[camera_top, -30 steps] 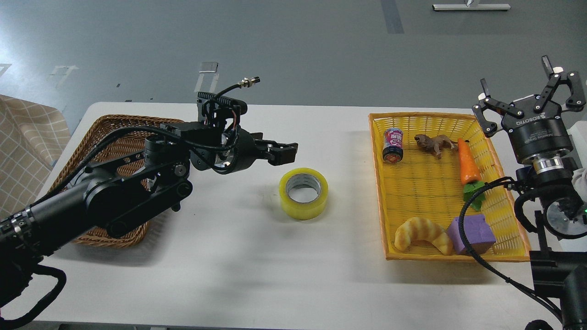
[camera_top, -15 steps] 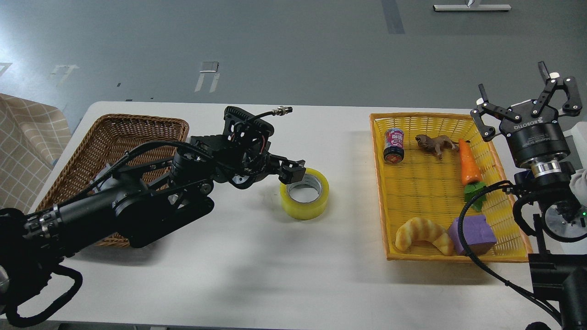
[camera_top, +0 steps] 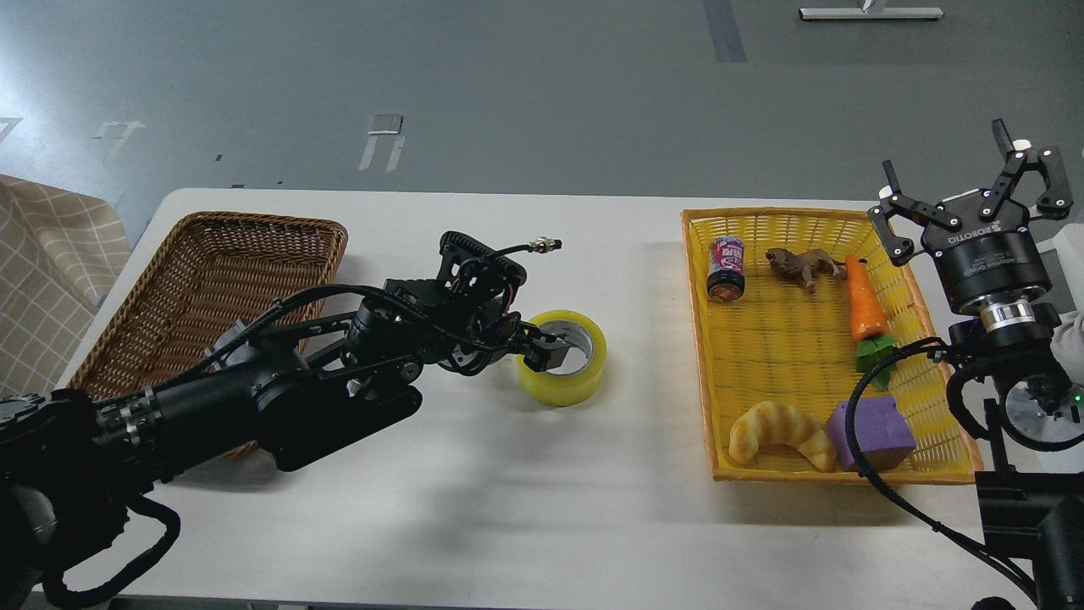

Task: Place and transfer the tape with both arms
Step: 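Reach the left gripper to the tape roll and grip its rim, then lift the tape roll with the left gripper over the wicker basket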

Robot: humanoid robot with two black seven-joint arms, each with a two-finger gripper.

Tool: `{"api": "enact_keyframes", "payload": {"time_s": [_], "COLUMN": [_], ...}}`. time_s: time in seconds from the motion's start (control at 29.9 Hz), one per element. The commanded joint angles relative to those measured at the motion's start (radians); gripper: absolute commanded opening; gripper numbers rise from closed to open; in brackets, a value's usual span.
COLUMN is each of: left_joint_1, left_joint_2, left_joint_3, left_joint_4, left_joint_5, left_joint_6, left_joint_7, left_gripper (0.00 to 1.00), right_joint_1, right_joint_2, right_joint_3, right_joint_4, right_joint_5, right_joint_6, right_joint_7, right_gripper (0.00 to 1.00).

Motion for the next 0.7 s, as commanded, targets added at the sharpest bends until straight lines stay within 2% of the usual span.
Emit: {"api": "enact_keyframes", "payload": {"time_s": [0.0,0.07,0.13,0.17,0.23,0.3,0.37,0.67], "left_joint_1": [0.004,0.004,0.004,0.003,0.003,0.003,0.003,0.006], "left_joint_2": [-0.015,-0.015,-0.015,-0.017,-0.015,-0.018,-0.023,-0.035], "left_joint_3": [0.003,0.003,0.003,0.003,0.003,0.003,0.004,0.003], "left_joint_4": [0.01,0.017,0.025,0.028,0.03,0.042,0.056,0.068], "left_joint_5": [0.0,0.0,0.0,0.0,0.0,0.0,0.0,0.009], "left_joint_6": [0.0,0.0,0.0,0.0,0.0,0.0,0.0,0.0], "left_joint_7": [0.001,0.001,0.0,0.0,0.0,-0.002,-0.011,-0.022], "left_gripper": [0.89,0.82,0.62,0.47,0.37,0.15,0.0,0.0], "right_joint_1": [-0.001,-0.002,-0.004,-0.007,-0.008,-0.008,-0.008,-0.008], "right_joint_2": [0.0,0.0,0.0,0.0,0.0,0.0,0.0,0.003], "right_joint_3": [0.0,0.0,0.0,0.0,0.0,0.0,0.0,0.0], "right_joint_4": [-0.001,-0.001,-0.001,-0.001,-0.001,-0.001,-0.001,-0.004], "right_joint_5": [0.0,0.0,0.0,0.0,0.0,0.0,0.0,0.0], "right_joint_6": [0.0,0.0,0.0,0.0,0.0,0.0,0.0,0.0], "right_joint_7": [0.0,0.0,0.0,0.0,0.0,0.0,0.001,0.001], "right_gripper": [1.0,1.0,1.0,1.0,1.0,1.0,1.0,1.0]}}
